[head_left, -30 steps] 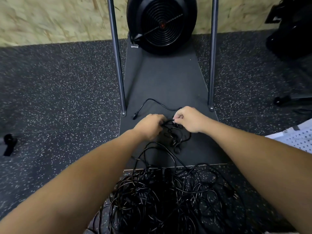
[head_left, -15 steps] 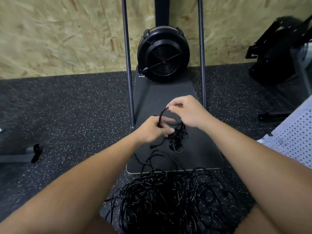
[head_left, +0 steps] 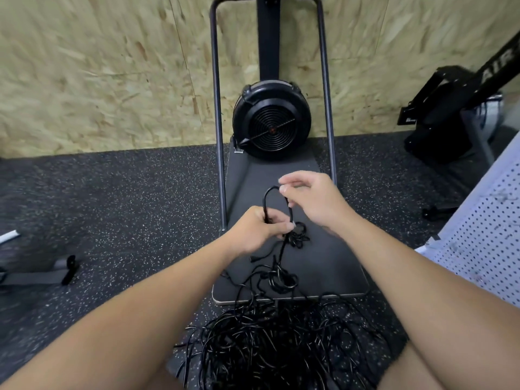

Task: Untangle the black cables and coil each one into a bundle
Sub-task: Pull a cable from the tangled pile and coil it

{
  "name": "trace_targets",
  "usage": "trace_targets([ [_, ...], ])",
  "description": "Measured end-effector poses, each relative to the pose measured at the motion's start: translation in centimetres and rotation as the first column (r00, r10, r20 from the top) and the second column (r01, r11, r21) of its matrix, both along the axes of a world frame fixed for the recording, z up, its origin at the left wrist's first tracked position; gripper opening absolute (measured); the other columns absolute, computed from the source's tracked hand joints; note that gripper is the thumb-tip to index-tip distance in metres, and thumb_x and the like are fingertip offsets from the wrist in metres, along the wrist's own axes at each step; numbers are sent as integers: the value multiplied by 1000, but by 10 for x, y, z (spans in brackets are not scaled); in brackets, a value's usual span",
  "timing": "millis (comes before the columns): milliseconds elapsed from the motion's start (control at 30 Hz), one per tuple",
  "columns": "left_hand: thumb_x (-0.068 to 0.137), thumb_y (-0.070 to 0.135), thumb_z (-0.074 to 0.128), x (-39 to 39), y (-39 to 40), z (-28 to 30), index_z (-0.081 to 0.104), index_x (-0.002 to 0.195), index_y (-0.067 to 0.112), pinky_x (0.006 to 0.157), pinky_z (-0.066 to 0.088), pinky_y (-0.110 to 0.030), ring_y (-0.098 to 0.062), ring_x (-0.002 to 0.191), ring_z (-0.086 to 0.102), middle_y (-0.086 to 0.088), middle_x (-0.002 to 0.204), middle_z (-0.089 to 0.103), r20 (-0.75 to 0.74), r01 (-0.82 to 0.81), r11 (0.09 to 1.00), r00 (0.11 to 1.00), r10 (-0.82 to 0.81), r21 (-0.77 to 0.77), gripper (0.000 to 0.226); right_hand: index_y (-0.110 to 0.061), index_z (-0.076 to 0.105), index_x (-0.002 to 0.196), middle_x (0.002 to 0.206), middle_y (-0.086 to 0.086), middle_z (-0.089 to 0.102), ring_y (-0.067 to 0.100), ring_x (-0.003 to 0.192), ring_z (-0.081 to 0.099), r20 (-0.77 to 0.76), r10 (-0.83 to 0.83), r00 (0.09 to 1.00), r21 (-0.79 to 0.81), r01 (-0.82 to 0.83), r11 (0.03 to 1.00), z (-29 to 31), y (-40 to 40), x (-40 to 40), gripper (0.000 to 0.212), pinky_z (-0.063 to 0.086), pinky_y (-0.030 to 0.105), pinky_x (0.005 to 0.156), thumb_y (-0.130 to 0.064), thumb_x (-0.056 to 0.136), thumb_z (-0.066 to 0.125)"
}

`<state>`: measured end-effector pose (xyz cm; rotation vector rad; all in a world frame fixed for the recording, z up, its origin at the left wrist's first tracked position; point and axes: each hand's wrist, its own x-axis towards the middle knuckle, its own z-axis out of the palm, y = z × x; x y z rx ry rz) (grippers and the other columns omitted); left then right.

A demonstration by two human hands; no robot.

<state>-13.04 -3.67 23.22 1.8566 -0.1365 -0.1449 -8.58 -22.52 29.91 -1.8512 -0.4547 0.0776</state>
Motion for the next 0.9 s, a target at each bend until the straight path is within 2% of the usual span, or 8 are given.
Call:
trace_targets([
  [133,101,17,80,-2,4,21,79,110,-1,63,47,-16,-7,56,54,7,70,67,11,-186,973,982,189,-139,21,-28,77,117,107,-2,79,16,81,76,-81,-6,997,-253,-14,967,-13,-9,5,20,66,37,82,-16,105,66],
  [200,102,18,79,0,8,27,79,112,-2,61,46,-15,-9,58,51,2,69,62,8,-243,945,968,251,-220,23,-30,78,120,116,-7,79,11,95,77,-166,122,979,-419,-182,890,-25,-10,3,24,66,34,83,-19,98,75],
  [267,101,21,80,3,14,29,81,111,2,70,50,-21,-13,66,52,-6,76,58,20,-256,930,962,271,-265,22,-38,76,123,116,-6,80,9,95,76,-235,235,943,-503,-325,801,-38,-7,-3,37,62,32,88,-39,87,86],
  [367,101,22,80,6,22,29,82,112,4,67,49,-20,-11,64,53,-9,80,59,-12,-302,905,950,312,-299,21,-42,73,125,99,13,79,22,73,63,-239,284,929,-514,-369,775,-52,4,-7,50,53,38,75,-55,79,88],
  [500,102,21,79,11,28,27,79,118,1,62,47,-20,-9,60,53,-1,71,57,-75,-353,859,934,351,-372,26,-36,74,127,115,-12,76,10,102,70,-162,344,925,-532,-376,759,-55,18,-12,53,59,36,96,-46,80,95],
  [667,103,24,78,13,37,23,79,121,4,63,50,-20,-9,63,55,3,77,63,-113,-389,838,920,375,-384,27,-39,78,113,100,-8,78,8,88,73,-159,387,908,-567,-405,717,-55,19,-10,27,61,37,93,-47,89,89],
  [800,108,27,71,19,46,13,73,123,7,69,50,-23,-14,73,62,-5,95,75,-161,-384,877,923,350,-290,25,-27,84,106,94,-8,82,11,89,77,-102,356,929,-458,-361,812,-44,17,-7,17,60,36,88,-40,104,73],
  [900,104,31,73,21,56,-5,70,101,11,86,51,-43,-28,92,61,-11,95,72,-271,-315,945,921,280,-93,21,-23,84,103,99,3,82,20,94,79,-135,246,960,-316,-277,908,-39,14,-1,21,65,36,89,-32,108,66],
])
